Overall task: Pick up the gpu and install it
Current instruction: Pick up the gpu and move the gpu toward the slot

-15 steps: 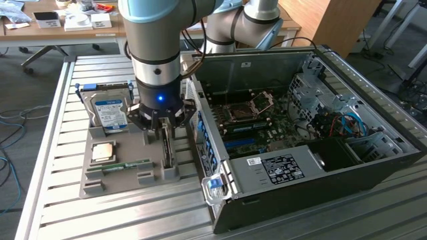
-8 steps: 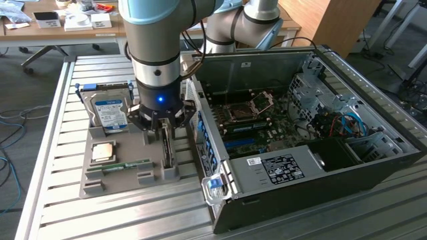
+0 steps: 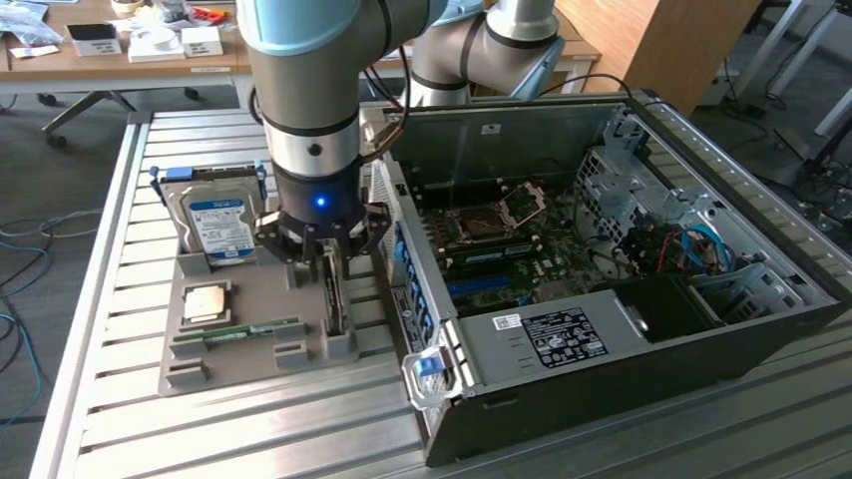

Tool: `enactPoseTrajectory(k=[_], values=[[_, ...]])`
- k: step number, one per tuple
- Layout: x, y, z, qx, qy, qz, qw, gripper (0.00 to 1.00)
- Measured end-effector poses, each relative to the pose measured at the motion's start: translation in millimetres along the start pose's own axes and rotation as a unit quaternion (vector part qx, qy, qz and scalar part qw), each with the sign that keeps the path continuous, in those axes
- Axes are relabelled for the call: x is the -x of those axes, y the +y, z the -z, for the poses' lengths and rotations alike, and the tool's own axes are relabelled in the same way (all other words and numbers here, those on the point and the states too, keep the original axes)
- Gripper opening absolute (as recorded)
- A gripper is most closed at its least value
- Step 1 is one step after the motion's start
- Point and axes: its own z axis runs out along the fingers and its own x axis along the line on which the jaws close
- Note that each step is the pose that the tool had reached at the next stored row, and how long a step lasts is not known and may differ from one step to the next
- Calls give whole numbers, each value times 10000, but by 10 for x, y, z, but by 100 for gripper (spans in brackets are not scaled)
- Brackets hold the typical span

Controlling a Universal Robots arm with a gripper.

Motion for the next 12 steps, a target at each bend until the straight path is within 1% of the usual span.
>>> enactPoseTrajectory(k=[2, 5, 8, 12], values=[[0, -1, -18, -1, 1, 0, 10000, 42], [-1, -1, -19, -2, 2, 0, 10000, 42], [-1, -2, -50, 0, 0, 0, 10000, 42], [-1, -3, -59, -1, 0, 0, 10000, 42]])
